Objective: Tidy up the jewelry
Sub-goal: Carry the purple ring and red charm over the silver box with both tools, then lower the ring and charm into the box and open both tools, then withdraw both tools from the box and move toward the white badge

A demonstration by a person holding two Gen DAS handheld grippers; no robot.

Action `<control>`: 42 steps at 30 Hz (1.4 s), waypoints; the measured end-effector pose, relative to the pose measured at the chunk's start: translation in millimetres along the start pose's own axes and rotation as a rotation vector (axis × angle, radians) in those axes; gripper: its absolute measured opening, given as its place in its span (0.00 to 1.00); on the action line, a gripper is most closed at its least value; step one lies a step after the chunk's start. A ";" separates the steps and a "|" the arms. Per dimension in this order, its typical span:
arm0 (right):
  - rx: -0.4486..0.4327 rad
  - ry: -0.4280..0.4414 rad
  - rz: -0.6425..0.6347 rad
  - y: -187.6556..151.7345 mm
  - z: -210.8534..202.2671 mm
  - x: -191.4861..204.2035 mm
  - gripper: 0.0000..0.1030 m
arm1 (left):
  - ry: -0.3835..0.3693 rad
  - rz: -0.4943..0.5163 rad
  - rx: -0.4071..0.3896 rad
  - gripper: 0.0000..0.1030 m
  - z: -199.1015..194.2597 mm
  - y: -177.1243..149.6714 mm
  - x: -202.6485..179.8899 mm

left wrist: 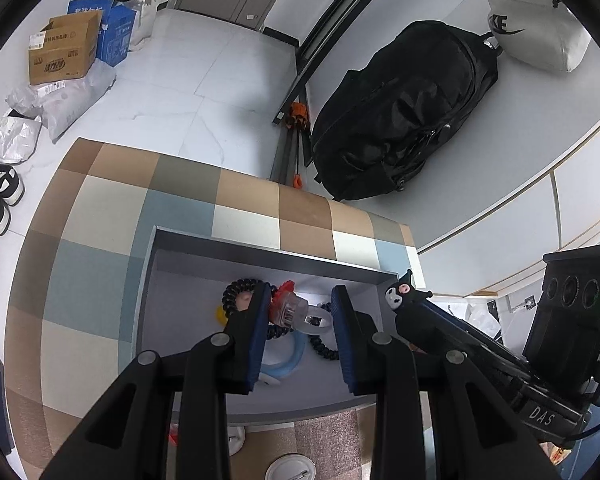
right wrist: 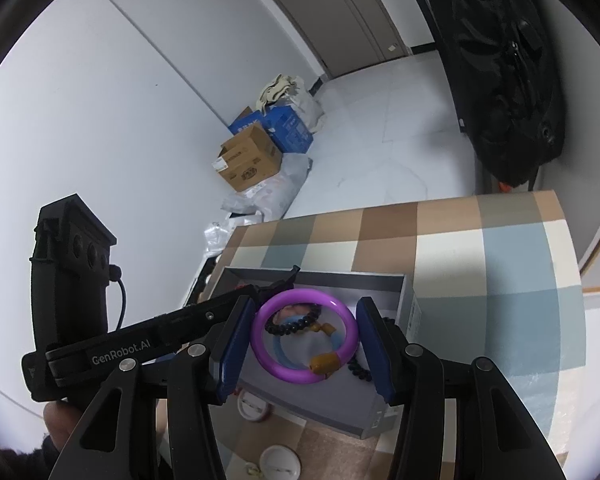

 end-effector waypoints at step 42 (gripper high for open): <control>-0.080 -0.054 -0.017 -11.6 -33.6 -5.4 0.96 | 0.161 0.064 -0.073 0.65 -35.2 -18.5 -1.1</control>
Point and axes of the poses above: each gripper's, at about its wrist camera, not at the fingertips, and z roughly the way its jaws point, x to its left, y to its top, the point moved 8 cm from there along z, roughly the way its jaws point, and after that the axes turned 9 degrees about -y, right-handed, at the moved point
